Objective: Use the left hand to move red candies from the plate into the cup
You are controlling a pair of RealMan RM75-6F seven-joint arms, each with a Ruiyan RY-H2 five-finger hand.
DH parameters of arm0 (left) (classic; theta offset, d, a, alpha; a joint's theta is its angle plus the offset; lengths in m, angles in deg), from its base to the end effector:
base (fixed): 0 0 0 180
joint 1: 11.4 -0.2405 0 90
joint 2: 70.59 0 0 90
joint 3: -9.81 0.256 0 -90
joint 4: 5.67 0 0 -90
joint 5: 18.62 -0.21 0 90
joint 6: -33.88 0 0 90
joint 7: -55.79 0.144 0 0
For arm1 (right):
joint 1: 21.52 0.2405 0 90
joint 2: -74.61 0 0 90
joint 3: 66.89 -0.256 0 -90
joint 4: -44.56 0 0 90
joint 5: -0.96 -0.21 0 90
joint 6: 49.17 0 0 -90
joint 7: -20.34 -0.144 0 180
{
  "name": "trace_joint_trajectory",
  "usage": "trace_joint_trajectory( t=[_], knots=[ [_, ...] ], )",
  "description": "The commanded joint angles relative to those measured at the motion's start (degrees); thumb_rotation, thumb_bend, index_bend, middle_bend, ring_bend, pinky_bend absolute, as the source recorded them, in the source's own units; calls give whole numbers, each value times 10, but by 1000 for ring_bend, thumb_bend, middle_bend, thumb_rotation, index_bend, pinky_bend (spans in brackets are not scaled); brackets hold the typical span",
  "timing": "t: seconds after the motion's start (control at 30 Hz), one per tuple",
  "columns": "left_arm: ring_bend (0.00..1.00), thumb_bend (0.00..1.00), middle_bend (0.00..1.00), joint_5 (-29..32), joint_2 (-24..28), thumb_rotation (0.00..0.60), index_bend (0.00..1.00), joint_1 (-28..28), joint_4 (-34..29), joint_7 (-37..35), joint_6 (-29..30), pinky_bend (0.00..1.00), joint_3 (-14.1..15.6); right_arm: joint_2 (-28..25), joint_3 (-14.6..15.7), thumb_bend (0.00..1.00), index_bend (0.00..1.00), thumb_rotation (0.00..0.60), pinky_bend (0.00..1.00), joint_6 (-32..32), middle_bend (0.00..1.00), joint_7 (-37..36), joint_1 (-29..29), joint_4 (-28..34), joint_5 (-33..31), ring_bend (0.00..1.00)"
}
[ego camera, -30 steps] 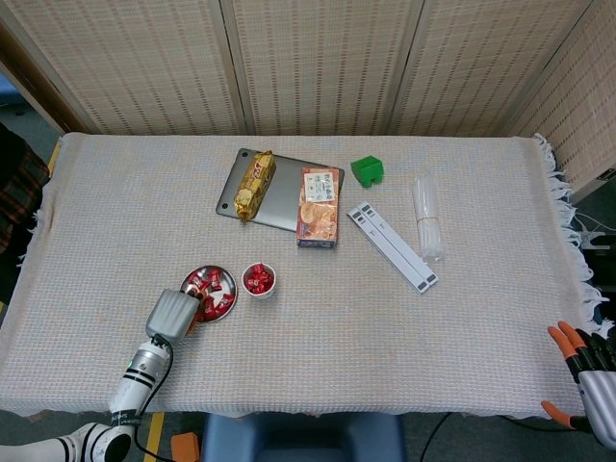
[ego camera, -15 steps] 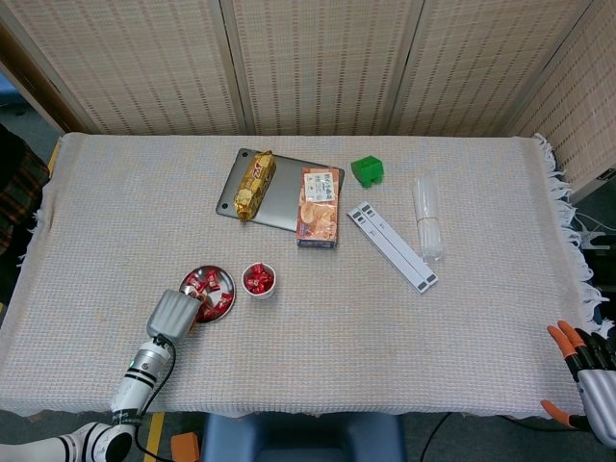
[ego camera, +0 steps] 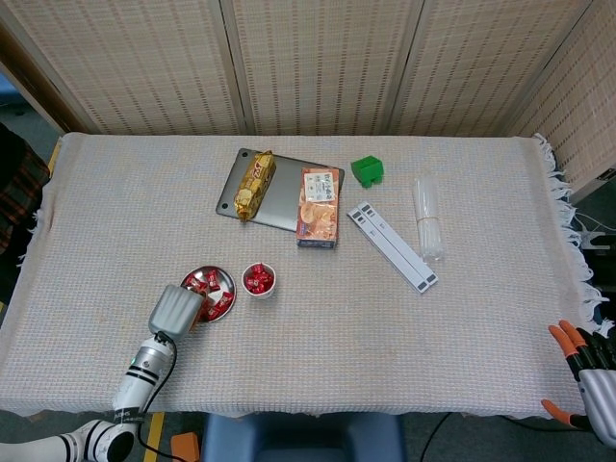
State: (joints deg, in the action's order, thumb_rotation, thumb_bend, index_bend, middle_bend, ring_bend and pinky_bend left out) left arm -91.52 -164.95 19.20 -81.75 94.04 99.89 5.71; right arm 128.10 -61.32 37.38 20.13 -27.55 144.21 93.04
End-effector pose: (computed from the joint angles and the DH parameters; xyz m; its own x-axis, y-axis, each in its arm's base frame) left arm -0.2186 0.2959 -0.0277 0.7493 0.0735 0.6581 0.6413 -0.3284 -0.6935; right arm -0.3187 -0.0891 0.1850 0.4246 -0.2012 0.8827 -0.8919 0.0748 0.4461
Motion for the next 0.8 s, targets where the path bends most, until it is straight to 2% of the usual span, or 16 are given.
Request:
trace_joint_trajectory(
  t=[0.03,0.23,0.3,0.4,0.6,0.67,0.8],
  knots=[
    [647,388,669,-5,6,600,587,4,-16,-2,10,1000,-11,0,0,44,0,600,0,0,0,-1,0,-1,0,0],
    [648,386,664,-13,13,600,585,14,-44,-2,21,1000,-29,0,-1,44,0,600,0,-1,0,-2,1,-1,-2,0],
    [655,386,663,-14,14,600,583,24,-62,0,24,1000,-46,0,-1,44,0,600,0,-3,0,-2,2,-1,-3,0],
    [663,386,663,-3,-3,600,583,59,-83,11,15,1000,-86,-1,-4,44,0,600,0,-9,0,-3,5,0,-9,0],
    [664,385,654,16,-36,600,569,94,-78,35,10,1000,-115,-4,-4,44,0,600,0,-12,0,-7,6,1,-13,0],
    [664,385,653,18,-42,600,568,101,-74,35,9,1000,-120,-5,-5,44,0,600,0,-9,0,-11,5,1,-14,0],
    [664,385,649,23,-50,600,565,106,-66,41,6,1000,-110,-8,-7,44,0,600,0,-3,0,-20,2,-2,-18,0]
  ],
)
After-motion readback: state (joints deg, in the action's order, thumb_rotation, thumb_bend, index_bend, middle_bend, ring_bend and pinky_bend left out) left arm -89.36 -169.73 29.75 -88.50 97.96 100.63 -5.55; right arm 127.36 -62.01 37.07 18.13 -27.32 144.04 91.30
